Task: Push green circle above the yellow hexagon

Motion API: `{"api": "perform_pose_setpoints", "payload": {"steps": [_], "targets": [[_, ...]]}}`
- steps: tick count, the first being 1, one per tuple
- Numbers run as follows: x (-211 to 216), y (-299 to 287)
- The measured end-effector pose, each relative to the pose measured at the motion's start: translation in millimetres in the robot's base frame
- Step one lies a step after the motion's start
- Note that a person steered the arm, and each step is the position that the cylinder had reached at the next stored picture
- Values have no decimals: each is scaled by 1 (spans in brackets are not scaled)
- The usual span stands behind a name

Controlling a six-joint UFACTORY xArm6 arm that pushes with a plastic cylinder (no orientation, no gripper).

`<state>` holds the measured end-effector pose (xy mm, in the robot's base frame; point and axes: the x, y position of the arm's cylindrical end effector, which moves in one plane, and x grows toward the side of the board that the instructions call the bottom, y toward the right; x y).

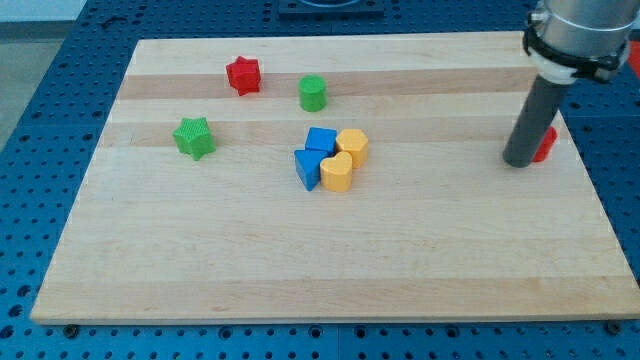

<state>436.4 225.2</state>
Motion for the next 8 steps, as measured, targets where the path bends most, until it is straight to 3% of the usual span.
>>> {"api": "perform_pose_setpoints", "payload": {"steps": [3,6,7,8], "targets": [[9,-52],[-95,-59],[-128,-77],[-143,-134]]}}
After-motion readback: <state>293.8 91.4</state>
